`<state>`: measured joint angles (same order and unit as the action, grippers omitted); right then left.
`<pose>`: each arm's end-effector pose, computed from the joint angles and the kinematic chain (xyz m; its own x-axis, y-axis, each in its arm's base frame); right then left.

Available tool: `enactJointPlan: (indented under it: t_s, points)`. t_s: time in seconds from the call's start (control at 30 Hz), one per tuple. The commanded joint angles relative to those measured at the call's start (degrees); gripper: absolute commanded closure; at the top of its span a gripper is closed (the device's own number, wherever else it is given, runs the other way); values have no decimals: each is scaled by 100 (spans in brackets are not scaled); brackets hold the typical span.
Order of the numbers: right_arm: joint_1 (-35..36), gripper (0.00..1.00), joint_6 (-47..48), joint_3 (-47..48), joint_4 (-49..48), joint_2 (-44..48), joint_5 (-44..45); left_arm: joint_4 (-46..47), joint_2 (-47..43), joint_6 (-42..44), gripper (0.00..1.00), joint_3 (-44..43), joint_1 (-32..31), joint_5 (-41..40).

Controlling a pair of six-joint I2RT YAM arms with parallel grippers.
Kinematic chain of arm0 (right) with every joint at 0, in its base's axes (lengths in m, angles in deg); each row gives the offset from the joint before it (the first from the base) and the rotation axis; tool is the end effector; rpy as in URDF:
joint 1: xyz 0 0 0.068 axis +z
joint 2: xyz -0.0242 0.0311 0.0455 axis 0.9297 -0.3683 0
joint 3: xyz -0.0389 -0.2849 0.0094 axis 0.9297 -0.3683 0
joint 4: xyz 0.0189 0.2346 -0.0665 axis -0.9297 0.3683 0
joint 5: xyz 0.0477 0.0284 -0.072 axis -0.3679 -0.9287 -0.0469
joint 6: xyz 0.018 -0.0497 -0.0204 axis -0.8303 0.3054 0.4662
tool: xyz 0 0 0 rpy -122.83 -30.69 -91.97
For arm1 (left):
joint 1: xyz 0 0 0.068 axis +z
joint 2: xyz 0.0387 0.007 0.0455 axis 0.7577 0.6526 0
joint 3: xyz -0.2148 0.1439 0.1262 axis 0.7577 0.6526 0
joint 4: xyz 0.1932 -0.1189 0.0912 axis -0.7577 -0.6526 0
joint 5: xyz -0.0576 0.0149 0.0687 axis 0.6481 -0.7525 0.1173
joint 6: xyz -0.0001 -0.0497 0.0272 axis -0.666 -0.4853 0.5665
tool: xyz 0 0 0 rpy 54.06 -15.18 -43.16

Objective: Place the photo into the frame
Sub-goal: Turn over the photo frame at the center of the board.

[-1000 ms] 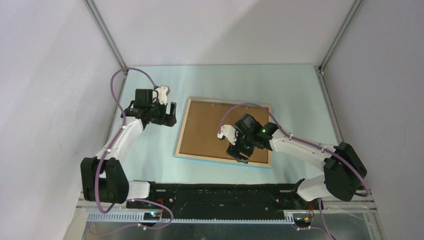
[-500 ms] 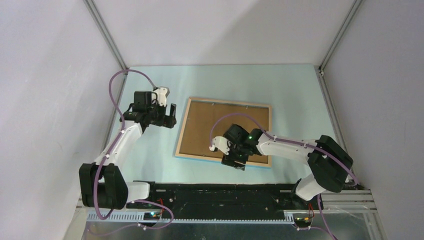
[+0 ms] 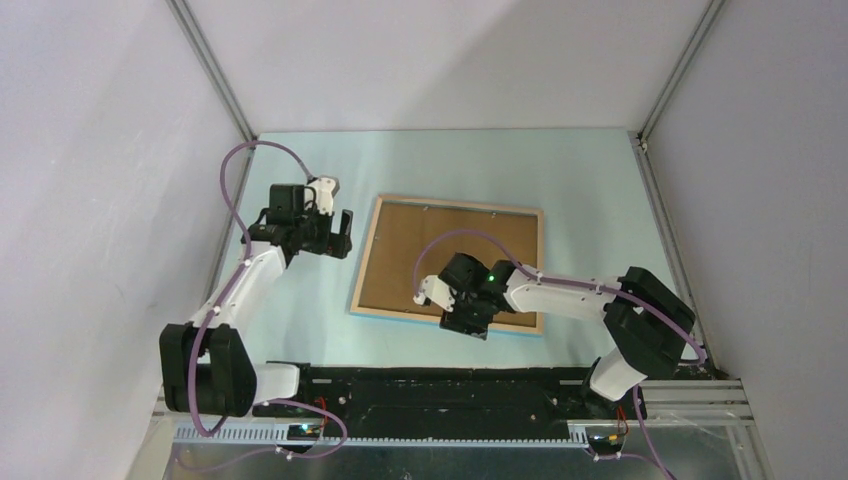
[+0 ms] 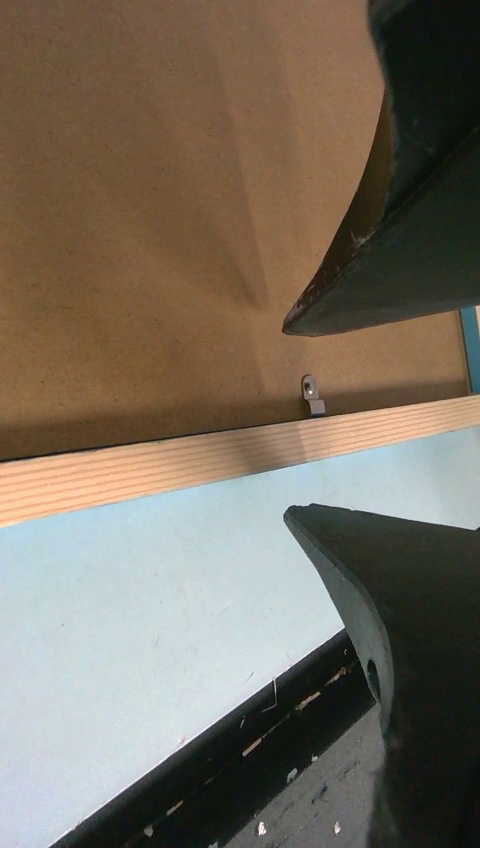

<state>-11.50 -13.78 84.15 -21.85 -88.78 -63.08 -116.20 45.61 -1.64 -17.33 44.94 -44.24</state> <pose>0.1529 0.2359 0.2016 -0.1190 -0.9413 -0.3160 -0.9777 0.1665 -0.1277 0.2440 -0.0261 0.2742 -0.6991 0.2019 -0.6859 0.3112 0.9496 -0.0376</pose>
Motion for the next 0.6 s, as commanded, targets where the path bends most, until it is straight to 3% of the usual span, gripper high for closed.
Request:
enactJointPlan:
  t_s: [0.0, 0.3, 0.57]
  points:
    - [89, 34, -80, 221, -12, -34, 86, 161, 90, 147, 0, -21, 31, -155]
    - [108, 39, -76, 225, -11, -200, 89, 161, 109, 174, 0, -10, 25, -176]
    - [120, 49, -117, 219, 47, -261, 27, 163, 46, 189, 0, 31, 25, -158]
